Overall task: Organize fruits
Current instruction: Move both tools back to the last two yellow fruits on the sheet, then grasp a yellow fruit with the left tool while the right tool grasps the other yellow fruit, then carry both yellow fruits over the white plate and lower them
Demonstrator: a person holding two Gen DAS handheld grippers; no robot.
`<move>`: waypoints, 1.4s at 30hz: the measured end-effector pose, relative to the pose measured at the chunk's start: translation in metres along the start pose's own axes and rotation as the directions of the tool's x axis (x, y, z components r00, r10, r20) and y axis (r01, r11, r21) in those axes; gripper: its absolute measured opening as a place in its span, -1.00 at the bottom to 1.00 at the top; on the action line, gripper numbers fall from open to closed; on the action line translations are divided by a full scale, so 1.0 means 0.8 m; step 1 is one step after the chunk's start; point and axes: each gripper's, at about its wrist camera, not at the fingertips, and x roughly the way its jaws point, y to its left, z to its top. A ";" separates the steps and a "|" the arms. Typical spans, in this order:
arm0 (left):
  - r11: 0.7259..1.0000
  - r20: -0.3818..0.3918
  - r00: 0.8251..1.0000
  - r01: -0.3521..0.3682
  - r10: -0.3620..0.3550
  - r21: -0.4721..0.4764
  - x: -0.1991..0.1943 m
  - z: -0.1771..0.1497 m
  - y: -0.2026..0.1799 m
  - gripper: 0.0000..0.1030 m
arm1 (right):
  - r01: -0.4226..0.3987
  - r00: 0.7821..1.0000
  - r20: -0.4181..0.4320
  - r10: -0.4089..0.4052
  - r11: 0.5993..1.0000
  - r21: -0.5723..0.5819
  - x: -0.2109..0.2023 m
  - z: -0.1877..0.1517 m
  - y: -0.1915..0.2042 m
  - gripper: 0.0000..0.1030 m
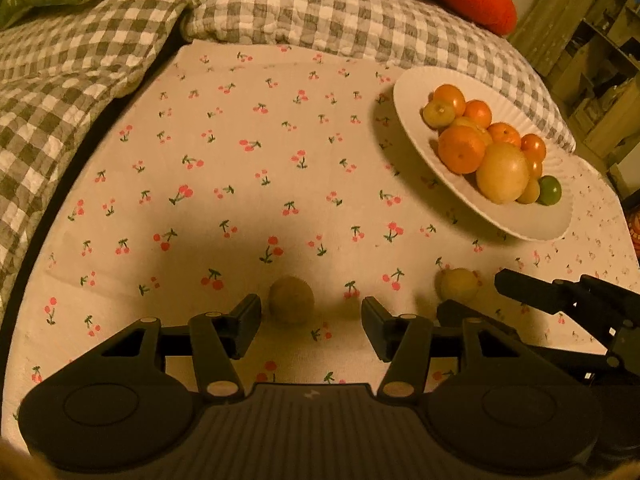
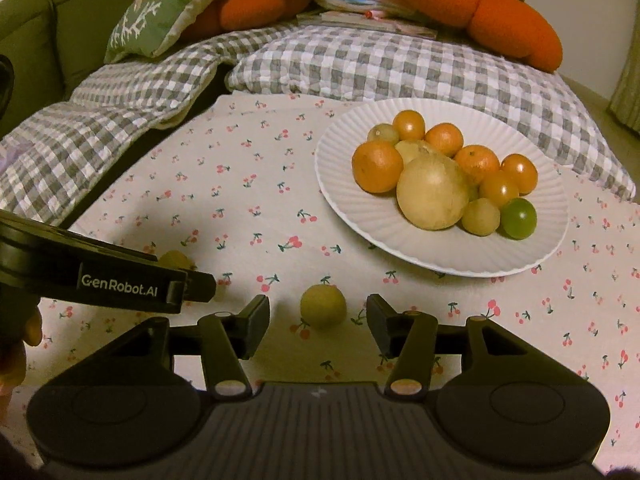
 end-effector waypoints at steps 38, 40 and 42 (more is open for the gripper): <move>0.989 0.110 0.990 0.100 -0.087 -0.113 -0.031 0.022 0.020 -0.77 | -0.057 0.997 0.045 0.058 0.998 -0.021 -0.006 0.009 0.010 -0.54; 0.983 0.117 0.987 0.121 -0.106 -0.134 -0.034 0.025 0.026 -0.77 | -0.067 0.996 0.056 0.067 0.998 -0.016 -0.012 0.012 0.010 -0.54; 0.979 0.121 0.986 0.136 -0.118 -0.151 -0.037 0.027 0.031 -0.77 | -0.075 0.995 0.067 0.076 0.997 -0.013 -0.016 0.015 0.009 -0.54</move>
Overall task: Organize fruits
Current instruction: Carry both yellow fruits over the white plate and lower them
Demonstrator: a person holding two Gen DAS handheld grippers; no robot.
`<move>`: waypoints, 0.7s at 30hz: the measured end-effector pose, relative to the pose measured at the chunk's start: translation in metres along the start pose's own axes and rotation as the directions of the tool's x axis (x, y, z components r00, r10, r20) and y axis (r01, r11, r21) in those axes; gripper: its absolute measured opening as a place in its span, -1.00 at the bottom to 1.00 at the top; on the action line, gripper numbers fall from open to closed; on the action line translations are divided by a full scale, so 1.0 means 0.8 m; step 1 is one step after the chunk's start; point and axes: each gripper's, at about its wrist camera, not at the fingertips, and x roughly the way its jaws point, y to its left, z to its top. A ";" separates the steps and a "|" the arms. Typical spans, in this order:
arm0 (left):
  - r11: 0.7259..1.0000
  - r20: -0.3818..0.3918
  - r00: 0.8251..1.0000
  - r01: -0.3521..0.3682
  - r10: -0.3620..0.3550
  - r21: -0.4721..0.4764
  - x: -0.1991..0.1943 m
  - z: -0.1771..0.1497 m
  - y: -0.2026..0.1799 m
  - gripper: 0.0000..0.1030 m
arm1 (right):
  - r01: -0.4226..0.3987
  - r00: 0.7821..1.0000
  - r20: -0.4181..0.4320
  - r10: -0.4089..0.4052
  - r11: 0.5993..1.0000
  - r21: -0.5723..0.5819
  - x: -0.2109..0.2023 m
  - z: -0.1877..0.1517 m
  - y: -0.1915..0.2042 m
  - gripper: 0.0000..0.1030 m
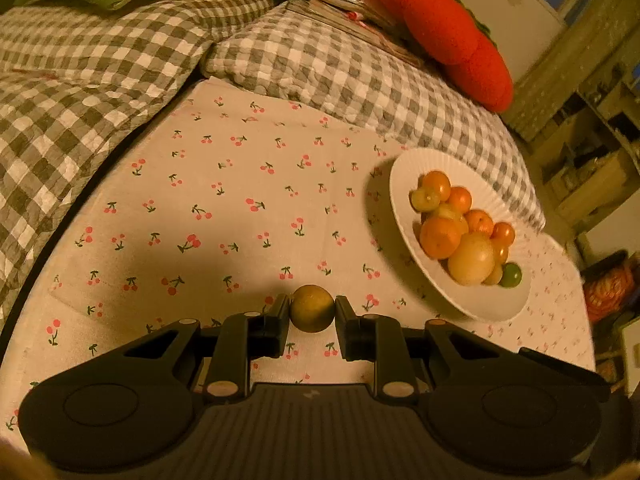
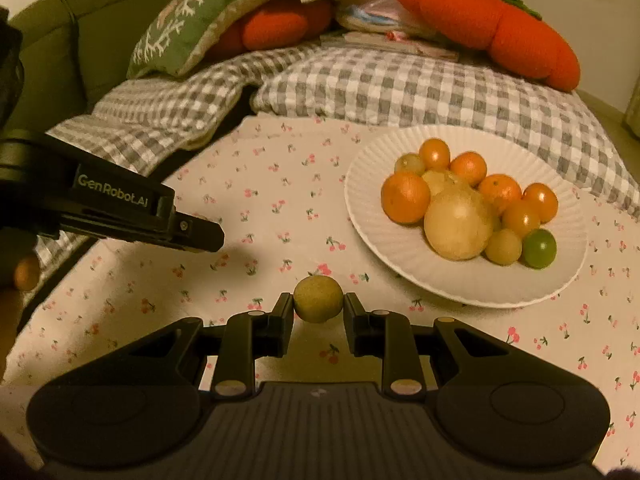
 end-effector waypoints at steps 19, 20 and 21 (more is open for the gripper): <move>0.996 0.082 0.993 0.077 -0.081 0.048 -0.017 0.022 -0.050 -0.77 | 0.033 0.982 0.181 -0.062 0.987 0.157 -0.066 0.047 -0.086 -0.54; 0.996 0.089 0.993 0.078 -0.083 0.053 -0.018 0.024 -0.055 -0.77 | 0.037 0.980 0.188 -0.070 0.983 0.178 -0.069 0.048 -0.095 -0.54; 0.995 0.095 0.992 0.082 -0.087 0.055 -0.018 0.027 -0.059 -0.77 | 0.038 0.978 0.195 -0.079 0.979 0.203 -0.072 0.049 -0.105 -0.54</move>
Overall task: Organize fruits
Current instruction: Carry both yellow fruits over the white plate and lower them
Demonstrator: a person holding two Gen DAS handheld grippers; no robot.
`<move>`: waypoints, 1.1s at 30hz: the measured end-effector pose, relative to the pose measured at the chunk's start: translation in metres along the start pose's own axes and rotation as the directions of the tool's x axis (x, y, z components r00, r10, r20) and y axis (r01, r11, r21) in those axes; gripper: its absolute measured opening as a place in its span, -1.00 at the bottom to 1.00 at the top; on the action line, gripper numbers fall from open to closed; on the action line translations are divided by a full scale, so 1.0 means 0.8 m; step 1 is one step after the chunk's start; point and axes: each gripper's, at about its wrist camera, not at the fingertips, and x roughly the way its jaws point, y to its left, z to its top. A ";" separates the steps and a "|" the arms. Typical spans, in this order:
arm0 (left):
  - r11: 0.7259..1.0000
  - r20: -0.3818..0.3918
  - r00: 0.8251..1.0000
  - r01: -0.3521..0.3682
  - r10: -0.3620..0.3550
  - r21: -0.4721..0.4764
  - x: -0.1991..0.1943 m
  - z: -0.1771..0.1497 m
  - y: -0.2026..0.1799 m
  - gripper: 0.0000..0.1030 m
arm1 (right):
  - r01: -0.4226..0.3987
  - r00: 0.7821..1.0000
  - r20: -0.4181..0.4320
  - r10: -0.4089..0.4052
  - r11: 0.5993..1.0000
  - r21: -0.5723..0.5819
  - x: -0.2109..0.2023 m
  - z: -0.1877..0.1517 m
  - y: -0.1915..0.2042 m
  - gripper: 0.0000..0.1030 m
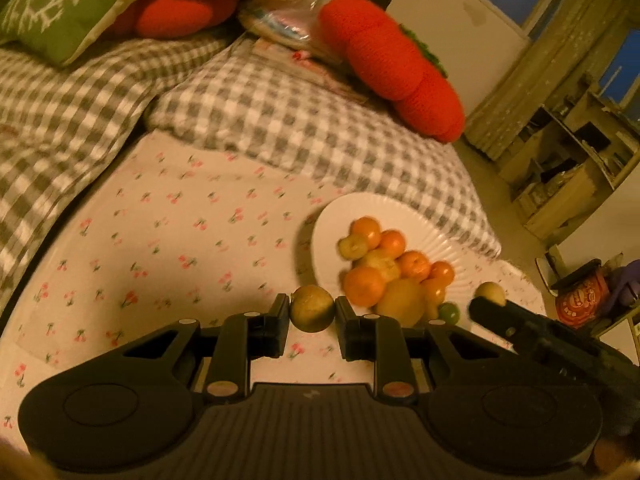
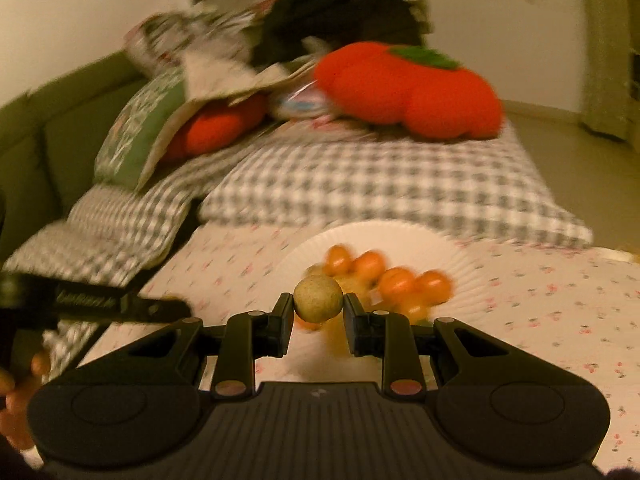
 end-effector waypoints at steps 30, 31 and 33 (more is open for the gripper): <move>0.973 0.069 0.995 0.050 -0.067 0.224 0.115 0.008 -0.096 -0.76 | 0.014 0.998 -0.057 0.000 0.968 0.249 0.065 -0.006 -0.078 -0.53; 0.972 0.069 0.995 0.053 -0.071 0.227 0.117 0.008 -0.097 -0.76 | 0.014 0.998 -0.058 0.000 0.970 0.242 0.067 -0.006 -0.076 -0.53; 0.969 0.066 0.995 0.057 -0.075 0.240 0.118 0.007 -0.099 -0.76 | 0.015 0.998 -0.060 -0.001 0.974 0.228 0.069 -0.008 -0.072 -0.53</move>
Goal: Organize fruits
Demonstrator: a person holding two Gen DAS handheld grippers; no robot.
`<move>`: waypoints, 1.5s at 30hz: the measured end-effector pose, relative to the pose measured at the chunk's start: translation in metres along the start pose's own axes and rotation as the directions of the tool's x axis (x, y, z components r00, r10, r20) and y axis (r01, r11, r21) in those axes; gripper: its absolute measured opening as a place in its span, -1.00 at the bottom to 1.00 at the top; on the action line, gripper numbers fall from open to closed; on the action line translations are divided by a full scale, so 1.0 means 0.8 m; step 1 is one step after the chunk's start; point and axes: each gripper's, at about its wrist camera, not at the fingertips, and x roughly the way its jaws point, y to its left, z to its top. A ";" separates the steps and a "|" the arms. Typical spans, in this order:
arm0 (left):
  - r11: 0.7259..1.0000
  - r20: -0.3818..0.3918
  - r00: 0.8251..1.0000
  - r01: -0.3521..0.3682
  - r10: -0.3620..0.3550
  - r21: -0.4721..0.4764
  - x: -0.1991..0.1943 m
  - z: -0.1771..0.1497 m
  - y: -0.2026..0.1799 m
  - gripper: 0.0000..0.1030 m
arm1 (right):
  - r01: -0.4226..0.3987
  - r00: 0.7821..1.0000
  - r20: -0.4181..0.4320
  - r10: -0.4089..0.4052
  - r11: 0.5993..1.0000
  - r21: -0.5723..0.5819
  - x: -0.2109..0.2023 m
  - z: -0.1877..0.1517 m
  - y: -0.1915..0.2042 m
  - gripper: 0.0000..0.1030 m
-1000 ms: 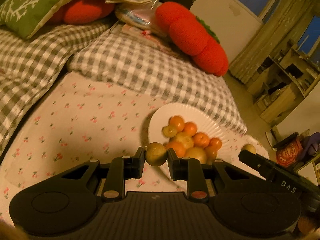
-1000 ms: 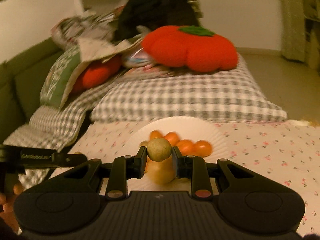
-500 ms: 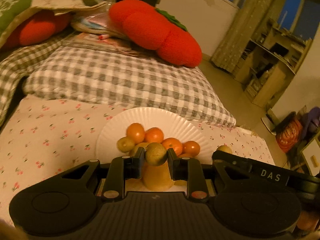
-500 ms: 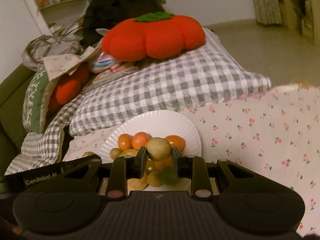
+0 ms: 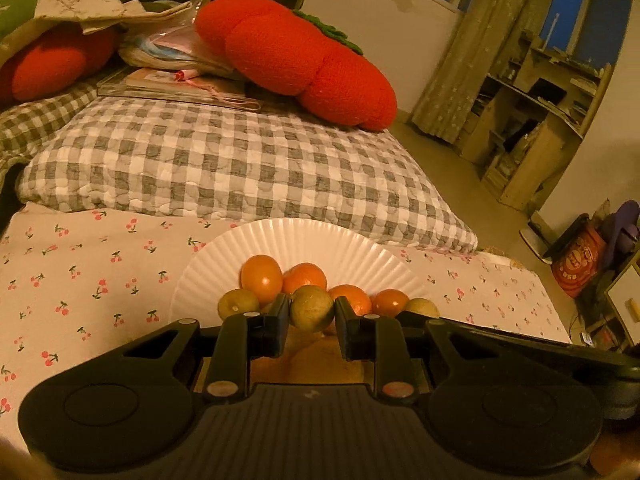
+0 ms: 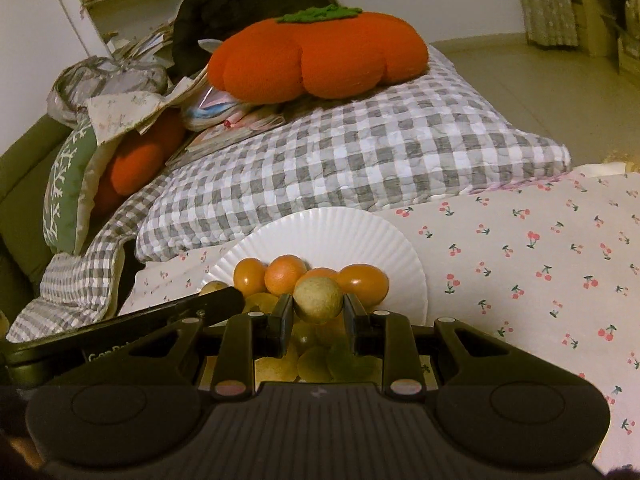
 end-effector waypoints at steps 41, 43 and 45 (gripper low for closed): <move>0.973 -0.026 0.973 -0.229 0.229 -0.021 -0.125 -0.026 0.031 0.84 | 0.091 0.989 0.122 -0.077 0.989 -0.114 -0.107 -0.031 0.054 0.39; 0.971 -0.016 0.971 -0.238 0.238 -0.013 -0.139 -0.031 0.026 0.84 | 0.092 0.990 0.121 -0.078 0.990 -0.111 -0.115 -0.041 0.057 0.43; 0.966 -0.004 0.967 -0.256 0.257 0.011 -0.152 -0.037 0.020 0.84 | 0.108 0.988 0.127 -0.092 0.986 -0.125 -0.126 -0.054 0.061 0.48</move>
